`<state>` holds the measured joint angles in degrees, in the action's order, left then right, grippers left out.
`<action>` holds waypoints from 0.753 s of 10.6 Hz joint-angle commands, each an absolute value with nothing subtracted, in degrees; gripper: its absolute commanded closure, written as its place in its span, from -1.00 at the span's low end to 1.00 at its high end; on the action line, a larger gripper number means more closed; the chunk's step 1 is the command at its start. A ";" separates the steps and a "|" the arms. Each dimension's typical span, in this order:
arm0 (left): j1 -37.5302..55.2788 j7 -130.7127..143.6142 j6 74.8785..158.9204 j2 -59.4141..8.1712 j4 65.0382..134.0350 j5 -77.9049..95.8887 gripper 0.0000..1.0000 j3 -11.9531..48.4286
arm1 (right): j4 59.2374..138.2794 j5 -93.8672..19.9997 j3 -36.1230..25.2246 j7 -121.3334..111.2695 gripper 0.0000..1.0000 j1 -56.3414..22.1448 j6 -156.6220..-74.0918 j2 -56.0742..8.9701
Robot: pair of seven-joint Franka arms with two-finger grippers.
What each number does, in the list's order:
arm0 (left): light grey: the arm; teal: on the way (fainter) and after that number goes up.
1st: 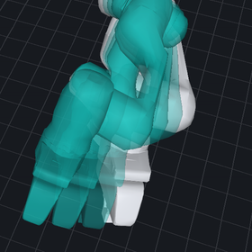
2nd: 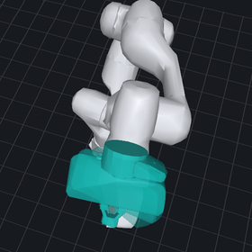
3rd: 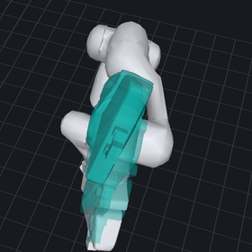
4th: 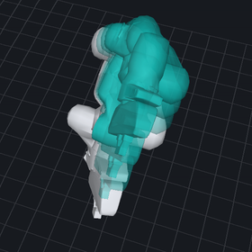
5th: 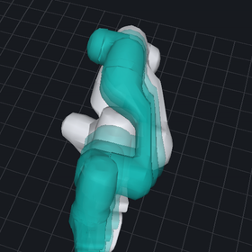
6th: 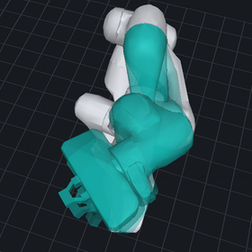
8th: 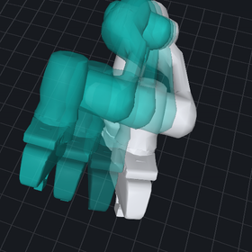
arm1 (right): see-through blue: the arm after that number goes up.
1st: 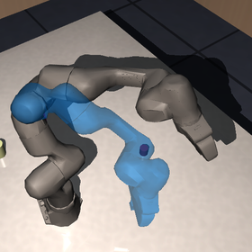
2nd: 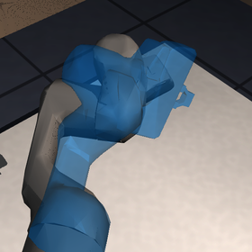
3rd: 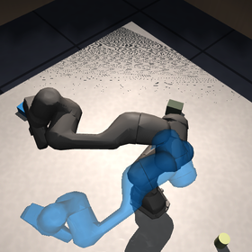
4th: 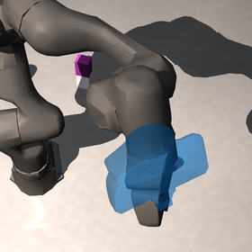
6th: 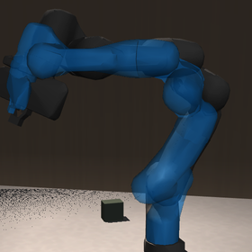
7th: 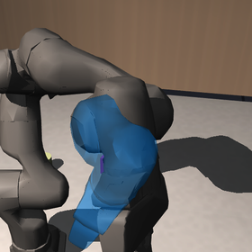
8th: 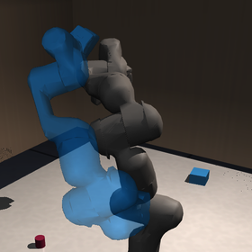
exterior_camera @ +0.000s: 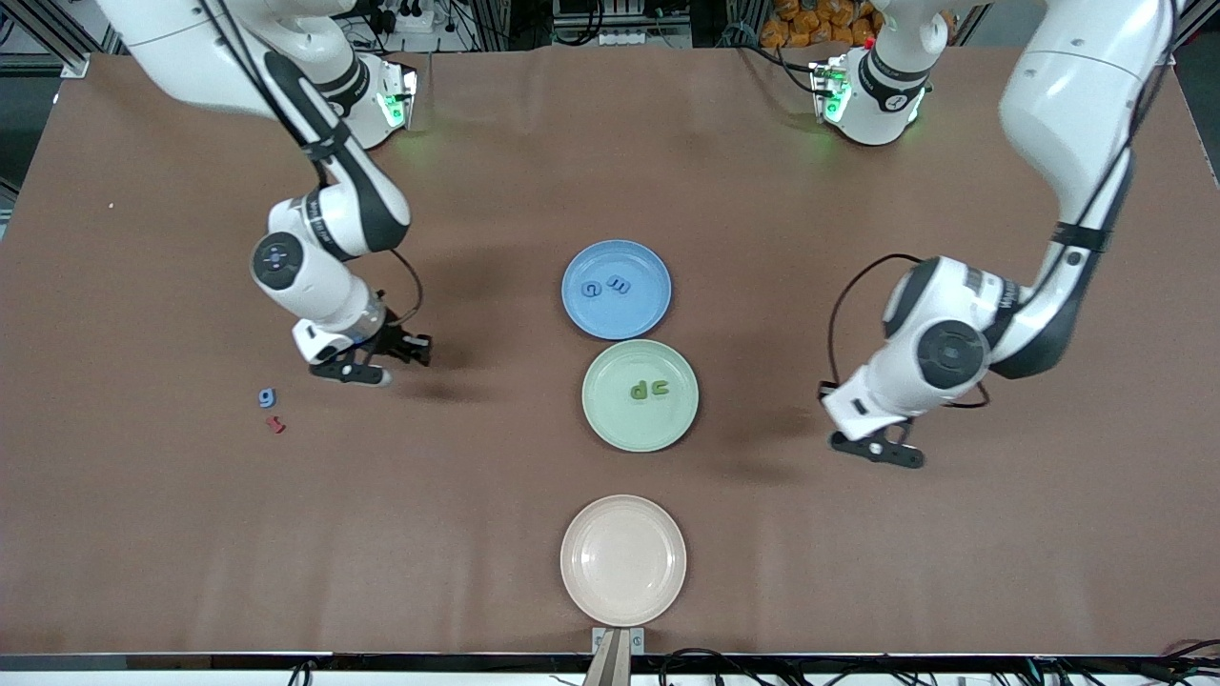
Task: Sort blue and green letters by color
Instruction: 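Drop blue X on the blue plate while the left gripper drops green M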
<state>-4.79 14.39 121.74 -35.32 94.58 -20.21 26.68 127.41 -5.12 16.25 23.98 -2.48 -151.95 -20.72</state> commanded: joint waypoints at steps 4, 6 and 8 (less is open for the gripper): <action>11.23 35.12 120.58 -39.72 86.76 -19.16 1.00 25.93 | 122.79 -7.65 16.08 46.46 0.54 -21.33 -149.41 -20.30; 16.32 42.15 122.51 -42.44 84.74 -19.16 1.00 25.58 | 120.16 -7.65 16.17 52.96 0.54 -26.43 -149.41 -21.35; 19.68 48.40 126.46 -45.34 83.41 -19.34 1.00 24.70 | 115.95 -7.65 16.17 58.25 0.53 -31.09 -149.41 -24.76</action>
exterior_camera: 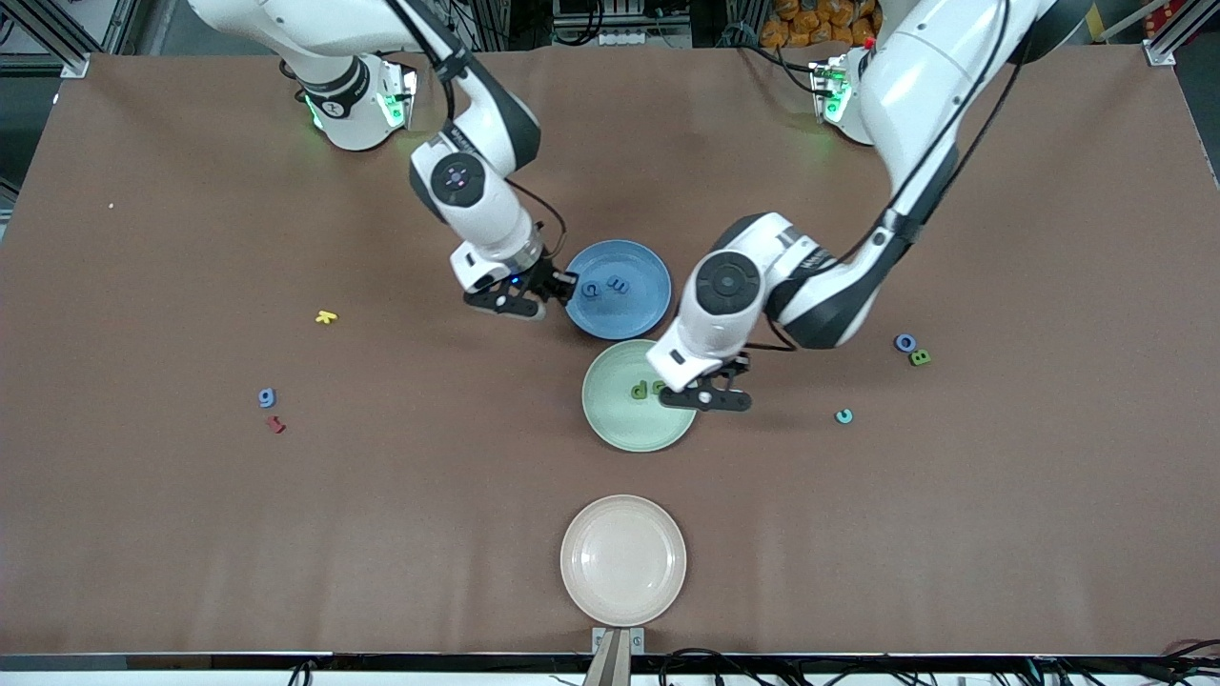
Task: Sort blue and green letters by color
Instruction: 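Drop blue X on the blue plate while the left gripper drops green M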
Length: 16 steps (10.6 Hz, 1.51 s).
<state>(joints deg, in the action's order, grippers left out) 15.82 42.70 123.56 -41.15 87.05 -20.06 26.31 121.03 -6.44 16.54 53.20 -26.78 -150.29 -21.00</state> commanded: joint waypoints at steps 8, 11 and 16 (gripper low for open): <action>19.25 49.75 129.46 -45.36 83.41 -19.68 -1.00 24.43 | 112.94 -7.03 16.17 65.04 -1.00 -34.81 -144.87 -27.60; 14.42 45.21 126.58 -43.51 84.72 -20.21 -1.00 25.05 | 113.29 -7.12 16.26 58.65 -1.00 -28.24 -135.29 -23.74; 5.21 33.06 115.40 -35.80 90.84 -19.60 -1.00 25.31 | 113.91 -6.86 16.08 40.12 -1.00 -12.86 -134.91 -22.59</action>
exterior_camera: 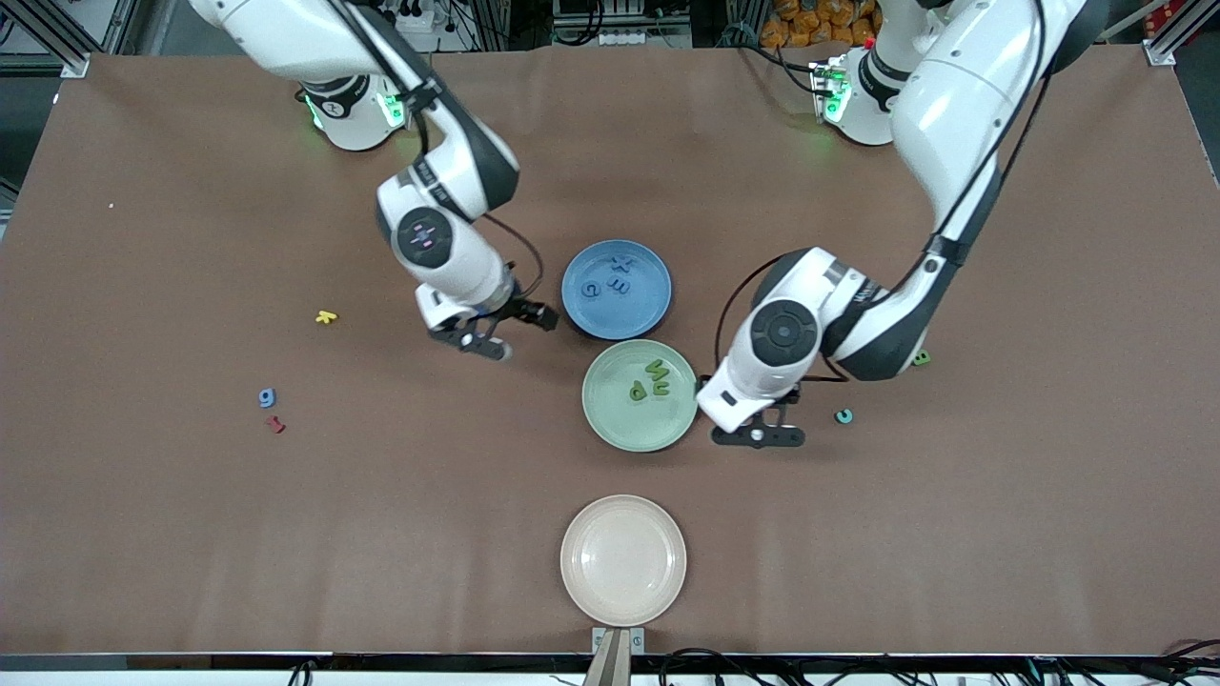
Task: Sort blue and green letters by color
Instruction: 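Drop blue X on the blue plate while the left gripper drops green M, then reach blue 6 with the right gripper while the left gripper reaches green B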
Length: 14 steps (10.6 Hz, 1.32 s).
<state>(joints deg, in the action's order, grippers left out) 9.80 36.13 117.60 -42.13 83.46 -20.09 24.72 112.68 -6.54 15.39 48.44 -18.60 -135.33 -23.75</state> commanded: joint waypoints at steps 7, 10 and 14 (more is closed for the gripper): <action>-19.23 33.05 125.51 -25.58 109.16 -19.69 -1.00 36.64 | 114.08 3.60 11.61 6.04 -1.00 7.10 -135.18 -23.29; -21.08 32.70 125.59 -25.75 109.95 -20.56 -1.00 36.56 | 114.08 6.23 11.16 -8.22 -1.00 13.52 -135.70 -23.47; -24.26 29.20 129.35 -25.23 113.71 -21.36 -1.00 36.13 | 114.08 6.94 10.81 -25.11 -1.00 19.24 -139.20 -25.83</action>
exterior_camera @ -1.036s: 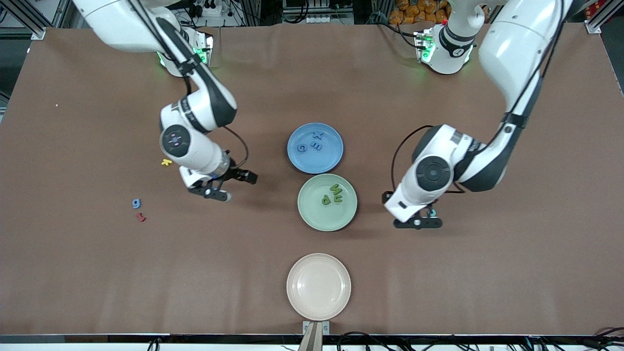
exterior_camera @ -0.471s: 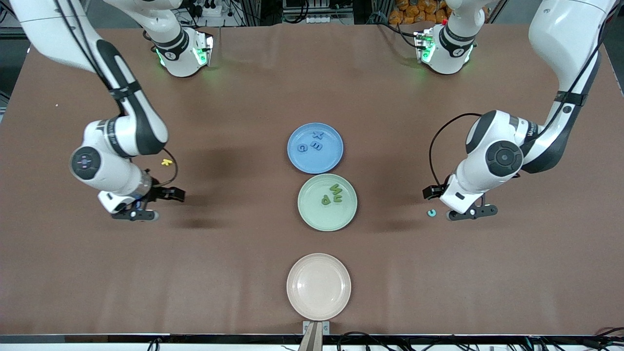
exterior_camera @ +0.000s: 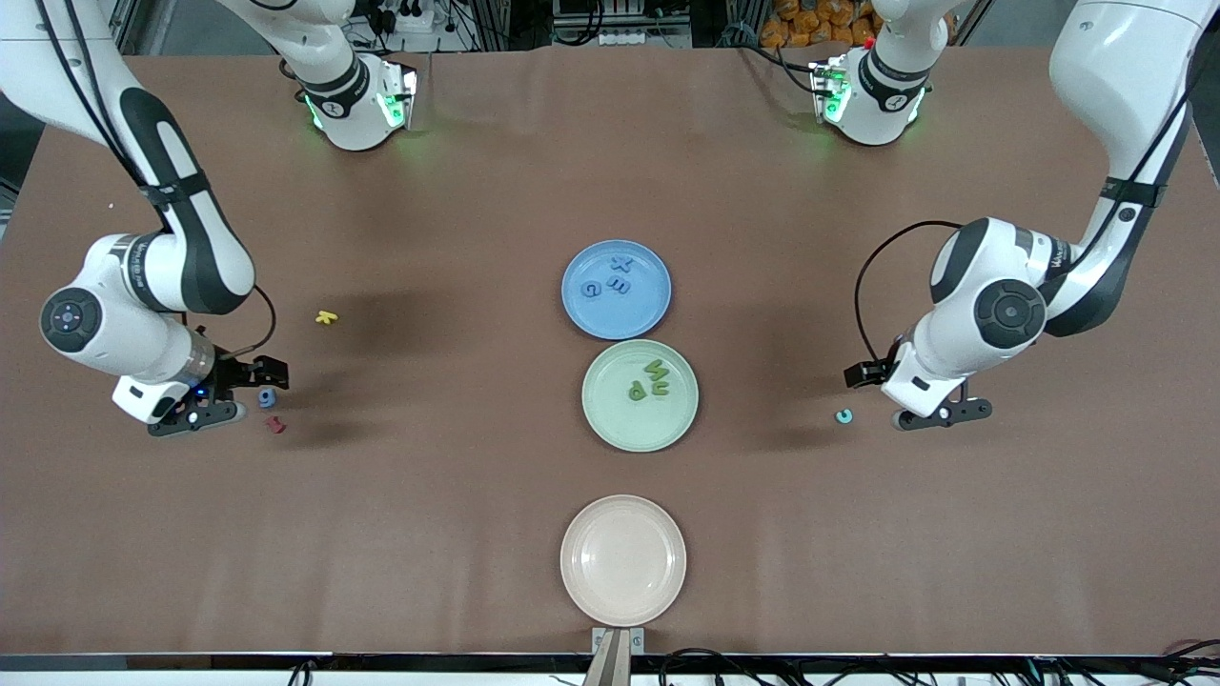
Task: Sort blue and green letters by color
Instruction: 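Reach blue 6 with the right gripper while the left gripper reaches green B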
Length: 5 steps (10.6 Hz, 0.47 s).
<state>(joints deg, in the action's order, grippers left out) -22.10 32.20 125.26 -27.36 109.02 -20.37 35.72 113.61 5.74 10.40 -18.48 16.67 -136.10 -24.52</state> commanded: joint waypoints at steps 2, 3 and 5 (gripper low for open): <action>-21.65 28.92 131.22 -24.35 115.84 -21.45 -1.00 30.70 | 114.17 6.94 10.55 -26.45 -1.00 19.95 -142.72 -28.29; -19.10 29.00 131.22 -22.87 117.23 -21.36 -1.00 27.02 | 114.17 6.94 9.85 -26.46 -1.00 19.95 -143.34 -28.91; -17.49 28.92 131.48 -21.88 118.82 -20.74 -1.00 22.25 | 114.87 6.86 9.58 -25.76 -1.00 19.95 -144.83 -30.14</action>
